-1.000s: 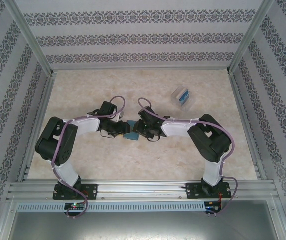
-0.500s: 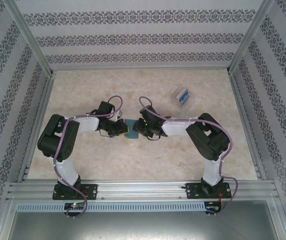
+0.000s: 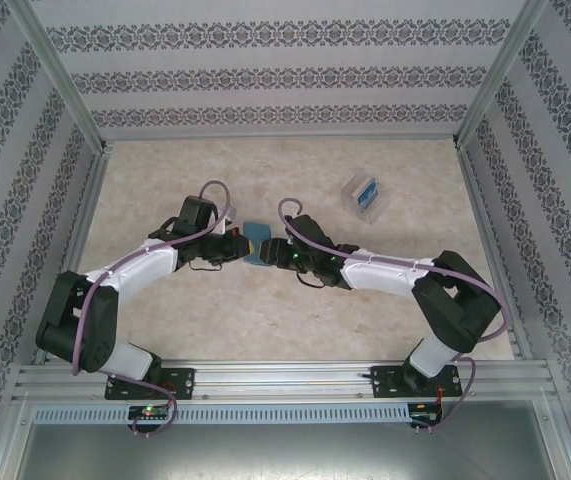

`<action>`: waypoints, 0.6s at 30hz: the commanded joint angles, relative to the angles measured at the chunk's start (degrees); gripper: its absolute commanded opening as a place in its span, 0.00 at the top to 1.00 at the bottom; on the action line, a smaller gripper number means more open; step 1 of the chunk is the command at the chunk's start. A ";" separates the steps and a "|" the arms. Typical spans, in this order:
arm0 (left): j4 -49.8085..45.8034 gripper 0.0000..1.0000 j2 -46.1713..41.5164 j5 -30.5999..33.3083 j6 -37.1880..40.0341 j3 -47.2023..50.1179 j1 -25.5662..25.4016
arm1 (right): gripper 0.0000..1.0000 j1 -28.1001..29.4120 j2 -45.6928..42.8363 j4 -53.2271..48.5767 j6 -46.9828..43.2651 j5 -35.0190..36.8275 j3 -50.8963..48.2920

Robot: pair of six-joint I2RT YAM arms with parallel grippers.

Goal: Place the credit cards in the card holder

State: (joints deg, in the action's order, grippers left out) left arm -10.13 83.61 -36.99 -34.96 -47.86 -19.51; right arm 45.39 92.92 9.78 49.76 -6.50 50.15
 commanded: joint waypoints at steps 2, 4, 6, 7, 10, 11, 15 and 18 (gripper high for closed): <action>-3.31 1.00 -1.03 -1.58 -0.46 -0.78 -1.05 | 0.53 0.40 0.12 2.38 -4.77 0.33 0.54; -4.52 1.00 -0.72 -2.40 -0.75 -1.52 -1.19 | 0.53 0.49 0.87 0.49 -5.14 0.00 2.27; -3.35 1.00 -1.23 -4.22 -1.24 -1.28 -1.46 | 0.53 0.56 1.80 -0.05 -5.60 0.39 3.27; -2.46 1.00 -1.64 -4.70 -1.58 -0.95 -1.70 | 0.52 0.60 2.36 0.31 -5.93 0.92 3.34; -0.87 1.00 -2.15 -6.64 -2.64 -0.70 -1.76 | 0.50 0.69 4.14 -1.39 -6.65 2.52 4.46; -0.80 1.00 -2.03 -7.34 -3.03 -0.82 -1.76 | 0.50 0.67 4.44 -1.93 -6.77 2.55 4.83; 0.22 1.00 -1.96 -8.57 -3.06 -0.54 -2.00 | 0.50 1.21 5.15 -3.28 -6.90 4.22 5.26; -0.07 1.00 -1.98 -7.68 -3.45 -0.74 -2.03 | 0.54 1.37 5.19 -5.62 -5.67 5.27 5.62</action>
State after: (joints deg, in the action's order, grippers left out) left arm -12.47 83.26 -38.87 -37.78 -47.79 -20.51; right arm 46.02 96.36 7.35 44.38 -4.91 54.65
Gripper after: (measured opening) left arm 0.059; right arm 0.474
